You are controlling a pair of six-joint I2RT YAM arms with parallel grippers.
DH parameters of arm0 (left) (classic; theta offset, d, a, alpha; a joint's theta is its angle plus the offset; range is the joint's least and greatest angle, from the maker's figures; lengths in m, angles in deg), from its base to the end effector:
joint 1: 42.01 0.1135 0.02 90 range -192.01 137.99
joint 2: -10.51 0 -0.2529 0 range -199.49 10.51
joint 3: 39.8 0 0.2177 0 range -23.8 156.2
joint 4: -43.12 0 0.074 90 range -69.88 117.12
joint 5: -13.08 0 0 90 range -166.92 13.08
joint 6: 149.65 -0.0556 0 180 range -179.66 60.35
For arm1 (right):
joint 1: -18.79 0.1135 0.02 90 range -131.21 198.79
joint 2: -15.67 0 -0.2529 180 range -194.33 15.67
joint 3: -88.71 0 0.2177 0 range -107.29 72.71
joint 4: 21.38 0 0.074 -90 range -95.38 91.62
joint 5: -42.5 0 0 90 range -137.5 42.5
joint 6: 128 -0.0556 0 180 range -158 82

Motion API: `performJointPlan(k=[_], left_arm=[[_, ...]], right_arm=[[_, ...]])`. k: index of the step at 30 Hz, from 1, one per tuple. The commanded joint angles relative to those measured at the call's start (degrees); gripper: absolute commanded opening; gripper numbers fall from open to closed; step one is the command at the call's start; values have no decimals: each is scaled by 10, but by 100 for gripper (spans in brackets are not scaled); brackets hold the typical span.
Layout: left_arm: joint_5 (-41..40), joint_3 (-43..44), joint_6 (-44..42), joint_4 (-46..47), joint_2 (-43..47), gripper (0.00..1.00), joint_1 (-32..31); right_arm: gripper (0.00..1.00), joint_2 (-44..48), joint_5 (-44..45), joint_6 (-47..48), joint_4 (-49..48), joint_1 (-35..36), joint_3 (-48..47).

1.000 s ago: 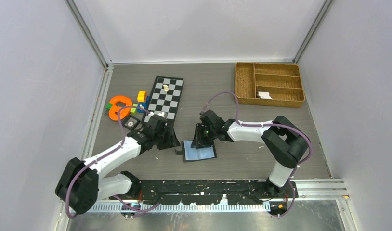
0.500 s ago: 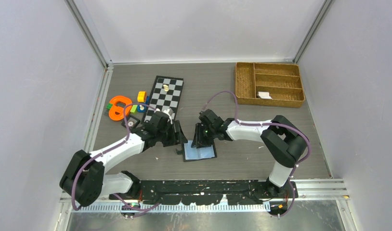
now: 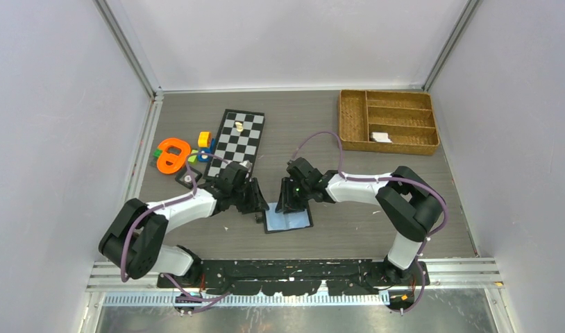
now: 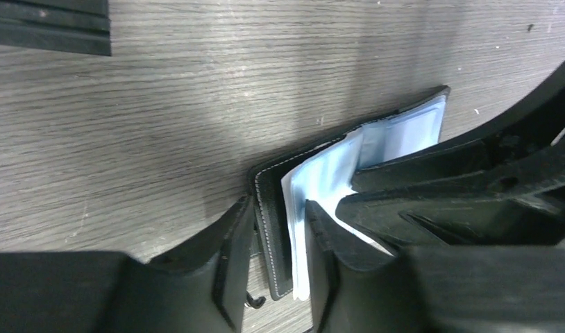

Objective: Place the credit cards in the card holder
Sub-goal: Open the card holder at the center of the board.

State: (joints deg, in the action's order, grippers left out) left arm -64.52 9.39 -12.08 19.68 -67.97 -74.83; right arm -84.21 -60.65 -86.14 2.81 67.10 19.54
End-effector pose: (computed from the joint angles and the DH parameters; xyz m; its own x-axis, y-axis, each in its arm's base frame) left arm 0.1927 -0.1385 0.1527 -0.9226 -0.2628 -0.2824 -0.0627 0.8246 -0.5623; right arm 0.2062 0.2505 0.1466 -0.9695 0.0019 -0.2451 -0.1380 0.8220 0.5525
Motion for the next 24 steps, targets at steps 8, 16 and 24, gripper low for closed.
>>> performJointPlan(k=[8,16,24], left_arm=[[-19,-7,-6,15,-16,24,-1],[-10,0,-16,9,7,29,-3],[-32,51,-52,-71,74,64,-1]], right_arm=[[59,86,58,32,56,3,-40],[78,165,243,81,244,-18,-129],[83,238,393,74,355,-136,-153]])
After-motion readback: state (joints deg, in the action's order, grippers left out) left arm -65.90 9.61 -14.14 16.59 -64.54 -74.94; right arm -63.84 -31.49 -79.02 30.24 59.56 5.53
